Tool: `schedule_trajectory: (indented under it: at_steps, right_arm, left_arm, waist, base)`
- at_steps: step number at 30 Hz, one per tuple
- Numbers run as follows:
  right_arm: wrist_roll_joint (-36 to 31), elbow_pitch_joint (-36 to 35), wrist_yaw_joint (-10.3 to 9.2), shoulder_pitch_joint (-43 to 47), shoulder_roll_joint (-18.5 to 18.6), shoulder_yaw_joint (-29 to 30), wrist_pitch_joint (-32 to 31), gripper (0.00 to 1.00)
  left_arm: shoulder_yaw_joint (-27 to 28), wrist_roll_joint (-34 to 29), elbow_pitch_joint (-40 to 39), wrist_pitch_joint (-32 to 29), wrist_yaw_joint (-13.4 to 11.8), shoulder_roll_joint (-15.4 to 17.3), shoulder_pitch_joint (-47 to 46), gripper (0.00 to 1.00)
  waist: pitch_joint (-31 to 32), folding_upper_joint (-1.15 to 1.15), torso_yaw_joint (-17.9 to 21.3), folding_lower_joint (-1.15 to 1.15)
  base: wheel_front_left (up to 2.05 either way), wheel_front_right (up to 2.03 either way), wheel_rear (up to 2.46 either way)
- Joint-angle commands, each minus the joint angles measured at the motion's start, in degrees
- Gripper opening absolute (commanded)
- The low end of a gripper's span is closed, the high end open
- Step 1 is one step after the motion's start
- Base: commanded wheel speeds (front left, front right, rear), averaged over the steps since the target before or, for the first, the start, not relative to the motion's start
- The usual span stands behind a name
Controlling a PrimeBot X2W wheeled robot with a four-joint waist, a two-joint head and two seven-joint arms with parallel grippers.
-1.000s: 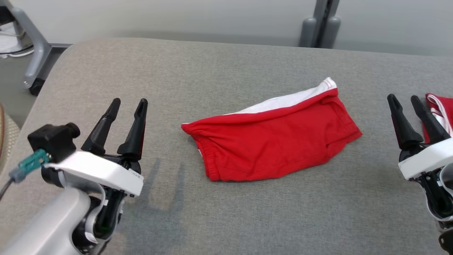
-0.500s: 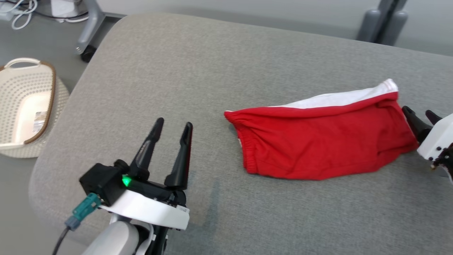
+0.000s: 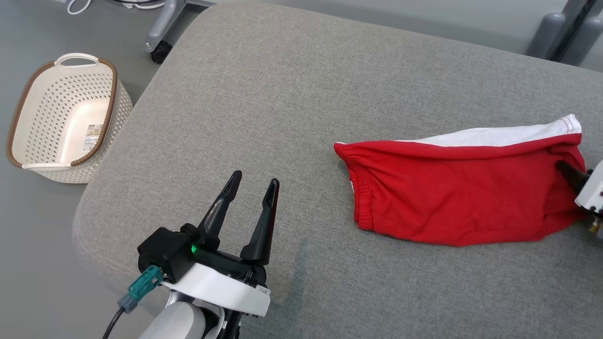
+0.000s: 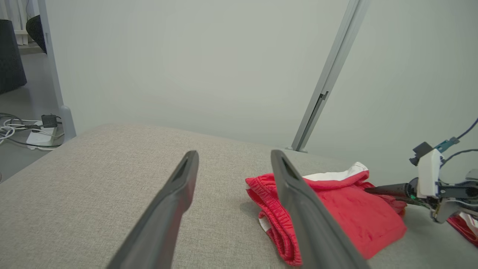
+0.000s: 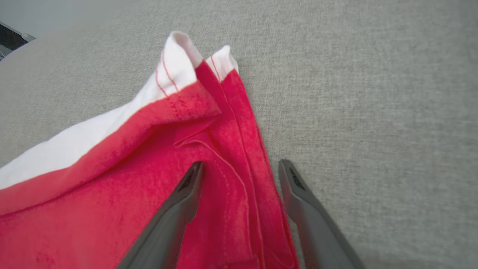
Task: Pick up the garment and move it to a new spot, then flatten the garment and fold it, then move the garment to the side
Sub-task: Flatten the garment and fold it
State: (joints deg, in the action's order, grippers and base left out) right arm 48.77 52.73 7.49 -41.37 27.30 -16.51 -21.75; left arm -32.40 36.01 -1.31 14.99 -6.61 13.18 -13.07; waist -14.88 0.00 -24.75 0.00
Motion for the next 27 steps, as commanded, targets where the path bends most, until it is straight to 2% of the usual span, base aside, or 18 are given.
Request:
schedule_trajectory:
  at_steps: [1, 2, 3, 4, 11, 20, 27]
  right_arm:
    - [1.17, 0.55, 0.04, 0.86, -1.56, -0.64, -1.29, 0.78]
    - [1.75, 0.21, 0.04, 1.00, -1.96, -0.91, -1.54, 0.40]
    - [2.36, -0.30, 0.04, 1.02, -2.21, -1.05, -1.51, 0.11]
    - [2.85, -0.84, 0.04, 0.98, -2.22, -1.14, -0.95, 0.00]
    - [5.39, -3.98, 0.03, 1.88, -1.94, -1.56, 4.03, 0.00]
    - [10.56, -9.77, 0.03, 8.17, -0.82, -1.93, 9.70, 0.00]
    - [12.65, -11.52, 0.03, 12.17, 0.90, -2.15, 13.40, 0.00]
  left_arm:
    - [0.48, -0.53, 0.40, 0.23, 0.27, -0.25, 0.66, 1.00]
    - [0.56, -0.72, 0.64, 0.23, 0.41, -0.37, 0.79, 1.00]
    - [0.65, -0.80, 0.81, 0.23, 0.48, -0.43, 0.88, 1.00]
    - [0.69, -0.95, 0.97, 0.24, 0.62, -0.50, 0.84, 1.00]
    - [0.89, -1.36, 2.09, 0.24, 1.14, -0.77, 1.10, 1.00]
    - [0.39, -1.80, 3.48, -0.34, 0.60, 0.19, 2.91, 1.00]
    - [0.48, -1.40, 3.21, -0.46, 0.00, 0.76, 4.40, 1.00]
  waist:
    - [0.09, 0.00, 0.16, 0.00]
    - [0.22, 0.00, 0.35, 0.00]
    - [0.29, 0.00, 0.62, 0.00]
    - [0.38, 0.00, 0.89, 0.00]
    - [2.37, 0.00, 3.49, 0.00]
    - [6.67, 0.00, 10.27, 0.00]
    - [8.50, 0.00, 14.52, 0.00]
  base:
    - [0.00, 0.00, 0.00]
    - [0.00, 0.00, 0.00]
    - [0.00, 0.00, 0.00]
    - [0.00, 0.00, 0.00]
    - [0.00, 0.00, 0.00]
    - [0.00, 0.00, 0.00]
    - [0.00, 0.00, 0.00]
